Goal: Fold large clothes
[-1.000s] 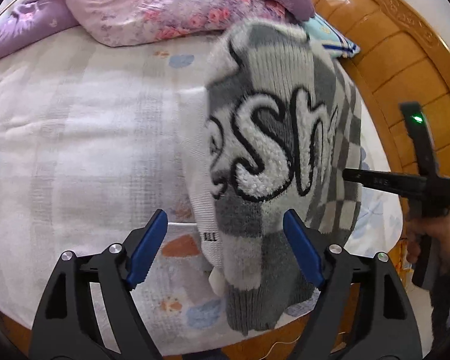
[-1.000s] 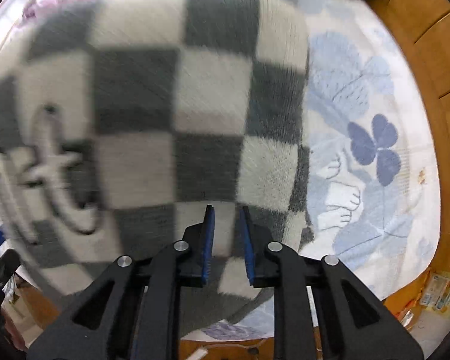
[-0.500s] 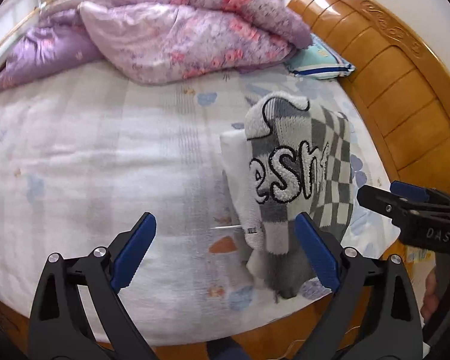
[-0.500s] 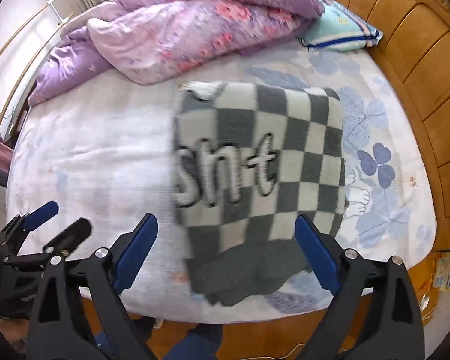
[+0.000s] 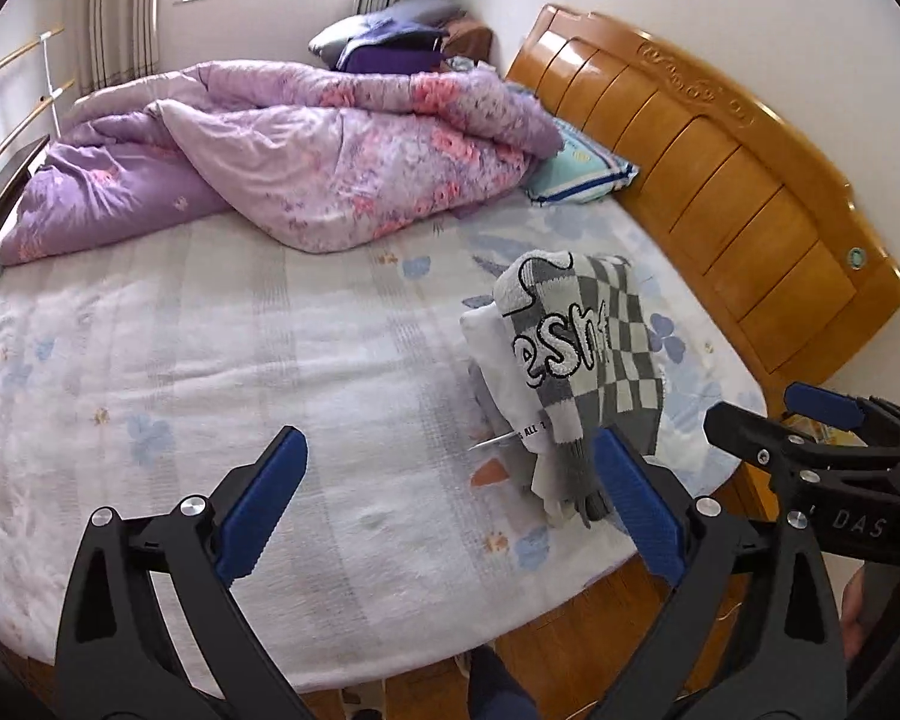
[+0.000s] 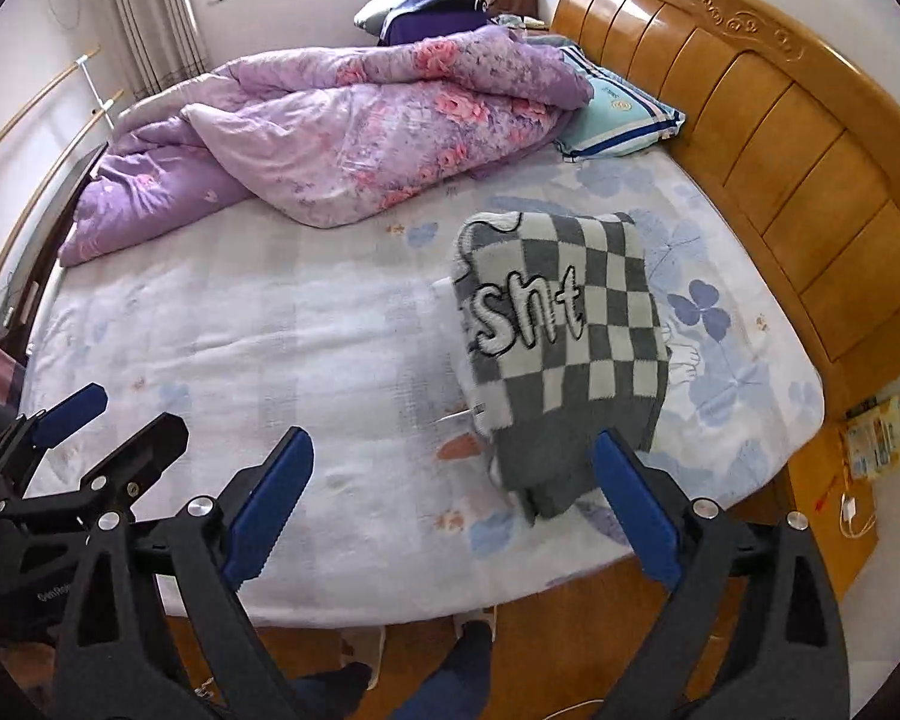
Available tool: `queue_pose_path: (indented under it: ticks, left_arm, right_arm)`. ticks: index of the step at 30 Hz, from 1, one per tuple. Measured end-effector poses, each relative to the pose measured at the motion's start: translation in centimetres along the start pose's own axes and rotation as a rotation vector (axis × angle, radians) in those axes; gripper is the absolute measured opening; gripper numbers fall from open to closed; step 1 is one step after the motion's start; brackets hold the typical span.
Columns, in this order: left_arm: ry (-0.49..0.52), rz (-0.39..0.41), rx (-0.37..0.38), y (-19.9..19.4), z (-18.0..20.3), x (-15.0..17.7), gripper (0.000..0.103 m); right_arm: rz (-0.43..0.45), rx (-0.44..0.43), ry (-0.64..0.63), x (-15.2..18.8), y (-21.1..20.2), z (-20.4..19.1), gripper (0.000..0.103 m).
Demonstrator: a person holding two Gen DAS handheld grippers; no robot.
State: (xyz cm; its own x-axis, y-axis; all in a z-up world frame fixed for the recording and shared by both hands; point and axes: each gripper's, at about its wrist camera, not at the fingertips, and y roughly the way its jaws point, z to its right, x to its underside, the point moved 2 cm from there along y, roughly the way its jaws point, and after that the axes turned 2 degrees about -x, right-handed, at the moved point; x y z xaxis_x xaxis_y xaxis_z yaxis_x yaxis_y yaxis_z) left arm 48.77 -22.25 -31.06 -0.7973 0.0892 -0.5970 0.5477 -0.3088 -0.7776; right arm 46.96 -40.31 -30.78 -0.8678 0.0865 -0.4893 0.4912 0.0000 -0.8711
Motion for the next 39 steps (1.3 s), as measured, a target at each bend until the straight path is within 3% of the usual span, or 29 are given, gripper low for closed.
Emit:
queue_pose_path:
  ticks: [13,28,34,39]
  left_arm:
    - [-0.057,0.060,-0.033,-9.7,-2.4,4.1,0.098]
    - [-0.148,0.177,-0.178,-21.1,1.3,11.9,0.098]
    - [-0.104,0.247,-0.274,-26.1,2.7,13.6,0.098]
    - [-0.102,0.324,-0.295,-30.9,2.9,14.4,0.098]
  right_arm:
    - [0.056,-0.015,-0.092,4.8,-8.1,-6.0,0.091]
    - [0.146,-0.108,-0.202,12.1,-16.2,-6.3,0.091]
    - [0.180,-0.141,-0.205,14.3,-19.7,-6.7,0.091]
    - [0.245,-0.143,-0.228,15.5,-23.4,-7.9,0.093]
